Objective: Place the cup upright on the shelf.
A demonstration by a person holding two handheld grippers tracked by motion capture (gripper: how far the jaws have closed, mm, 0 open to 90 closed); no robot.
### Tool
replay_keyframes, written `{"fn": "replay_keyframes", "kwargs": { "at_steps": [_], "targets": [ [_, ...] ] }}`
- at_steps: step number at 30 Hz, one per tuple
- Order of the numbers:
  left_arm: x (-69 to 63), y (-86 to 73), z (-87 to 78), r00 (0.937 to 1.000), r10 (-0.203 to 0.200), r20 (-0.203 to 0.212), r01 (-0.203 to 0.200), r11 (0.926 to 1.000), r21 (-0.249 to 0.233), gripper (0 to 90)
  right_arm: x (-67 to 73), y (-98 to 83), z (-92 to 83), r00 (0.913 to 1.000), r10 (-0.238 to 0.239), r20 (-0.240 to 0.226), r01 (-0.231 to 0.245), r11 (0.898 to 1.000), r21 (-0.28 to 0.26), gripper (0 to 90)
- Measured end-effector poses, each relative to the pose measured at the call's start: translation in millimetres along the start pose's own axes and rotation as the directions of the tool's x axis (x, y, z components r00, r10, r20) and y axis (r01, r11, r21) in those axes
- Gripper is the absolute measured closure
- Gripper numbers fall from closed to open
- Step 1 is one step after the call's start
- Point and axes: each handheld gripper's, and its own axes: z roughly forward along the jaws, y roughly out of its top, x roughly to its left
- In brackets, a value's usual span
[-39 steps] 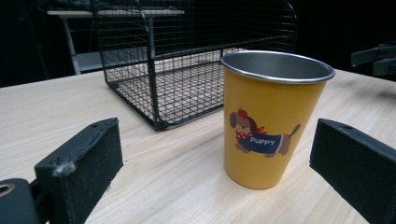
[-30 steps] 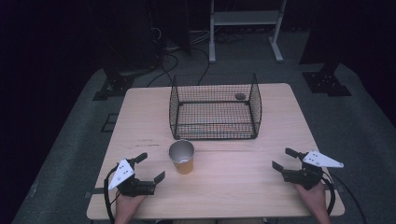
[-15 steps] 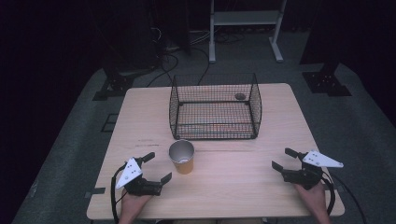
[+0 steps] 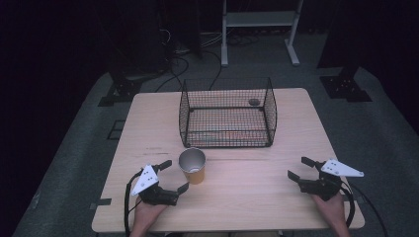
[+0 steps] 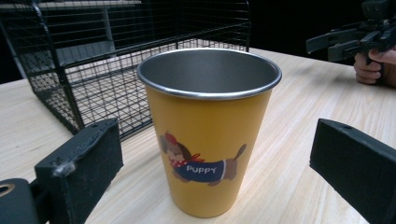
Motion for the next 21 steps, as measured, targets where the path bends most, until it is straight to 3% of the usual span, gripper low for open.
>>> {"fn": "replay_keyframes", "kwargs": {
  "at_steps": [12, 21],
  "targets": [
    [-4.4, 5.3, 18.0, 0.9994, 0.019, 0.027, -0.02, 0.9993, 0.032, 1.7, 0.6, 0.2, 0.2, 0.9999, -0.005, -0.013, 0.005, 1.0, -0.004, 17.2],
    [-1.8, 9.9, 29.9, 1.0, 0.007, 0.002, -0.007, 0.9992, 0.04, 1.7, 1.2, 0.2, 0.6, 0.9998, -0.01, -0.02, 0.01, 1.0, -0.003, 17.2]
  ]
}}
